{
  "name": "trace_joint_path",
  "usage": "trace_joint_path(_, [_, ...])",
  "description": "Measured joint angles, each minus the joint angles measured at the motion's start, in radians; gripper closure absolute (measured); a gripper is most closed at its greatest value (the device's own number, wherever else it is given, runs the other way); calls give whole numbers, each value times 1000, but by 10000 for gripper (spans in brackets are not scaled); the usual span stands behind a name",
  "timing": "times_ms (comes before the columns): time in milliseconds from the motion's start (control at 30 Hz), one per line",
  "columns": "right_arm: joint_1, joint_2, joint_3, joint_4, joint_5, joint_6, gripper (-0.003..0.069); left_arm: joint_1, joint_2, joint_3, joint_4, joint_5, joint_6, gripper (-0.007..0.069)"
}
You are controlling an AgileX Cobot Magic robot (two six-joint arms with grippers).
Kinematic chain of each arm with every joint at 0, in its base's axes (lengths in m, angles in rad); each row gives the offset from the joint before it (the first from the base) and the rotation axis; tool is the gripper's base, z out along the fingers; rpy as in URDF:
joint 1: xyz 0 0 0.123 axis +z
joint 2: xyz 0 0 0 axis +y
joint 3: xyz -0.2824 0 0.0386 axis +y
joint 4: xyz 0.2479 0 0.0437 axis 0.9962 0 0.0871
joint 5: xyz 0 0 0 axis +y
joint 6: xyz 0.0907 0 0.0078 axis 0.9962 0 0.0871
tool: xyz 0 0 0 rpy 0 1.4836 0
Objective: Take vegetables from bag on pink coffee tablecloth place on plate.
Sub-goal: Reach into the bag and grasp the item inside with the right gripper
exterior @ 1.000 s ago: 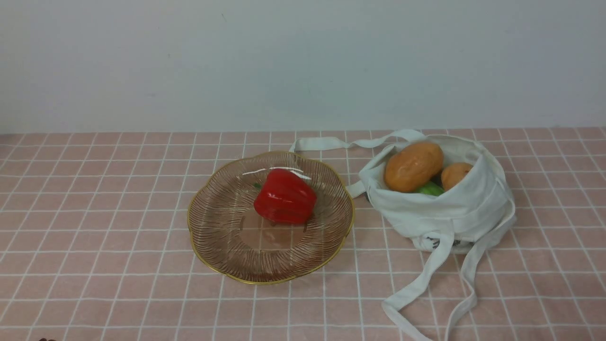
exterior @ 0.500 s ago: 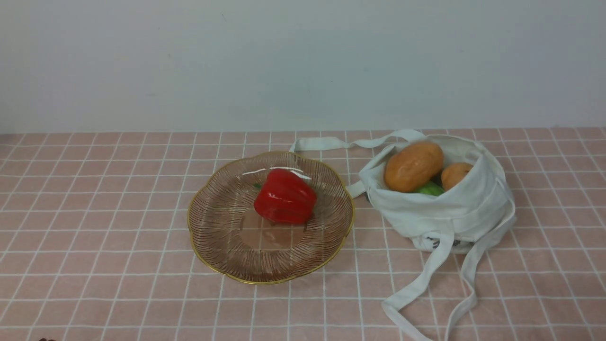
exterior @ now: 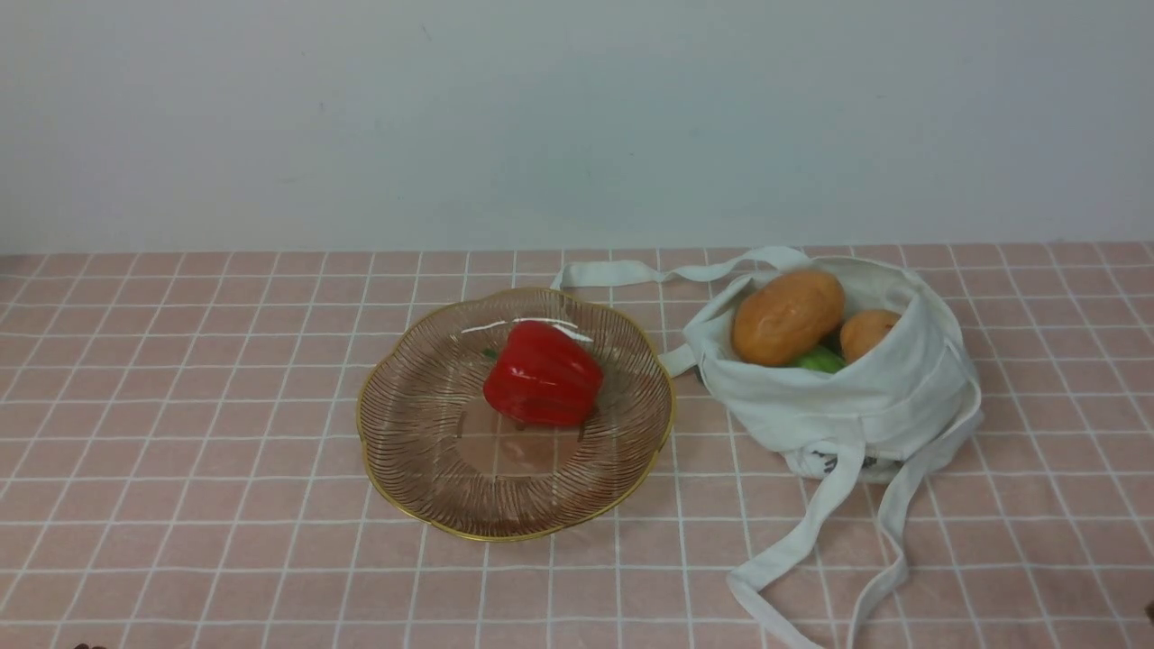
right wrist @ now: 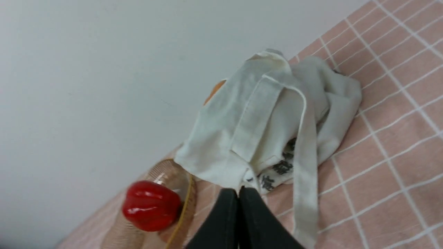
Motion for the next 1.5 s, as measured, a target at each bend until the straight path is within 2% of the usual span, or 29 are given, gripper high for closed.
trace_joint_path(300, [0,0,-2,48,-29,-9,674,0,0,0,0,0,0,629])
trace_joint_path(533, [0,60,-298,-105,51,-200,674,0,0,0,0,0,0,629])
trace_joint_path(600, [0,157,-434,-208,140,-226,674,0,0,0,0,0,0,629])
trace_joint_path(633, [0,167,-446,-218,152,-230,674,0,0,0,0,0,0,629])
trace_joint_path(700, [0,304,-589,-343,311,-236,674,0,0,0,0,0,0,629])
trace_joint_path(767, [0,379,-652,-383,402,-231,674,0,0,0,0,0,0,629])
trace_joint_path(867, [0,626,-805,-468,598,-146,674,0,0,0,0,0,0,629])
trace_joint_path(1000, [0,831,-905,-468,619,-100,672,0,0,0,0,0,0,629])
trace_joint_path(1133, [20,1041,-1021,-410,608,-196,665,0,0,0,0,0,0,629])
trace_joint_path(1200, [65,1187,-1110,-378,596,-261,649,0,0,0,0,0,0,629])
trace_joint_path(1300, [123,1346,-1226,-385,604,-274,603,0,0,0,0,0,0,629])
trace_joint_path(1367, [141,1404,-1276,-401,614,-268,575,0,0,0,0,0,0,629])
trace_joint_path(1500, [185,1565,-1417,-458,626,-207,463,0,0,0,0,0,0,629])
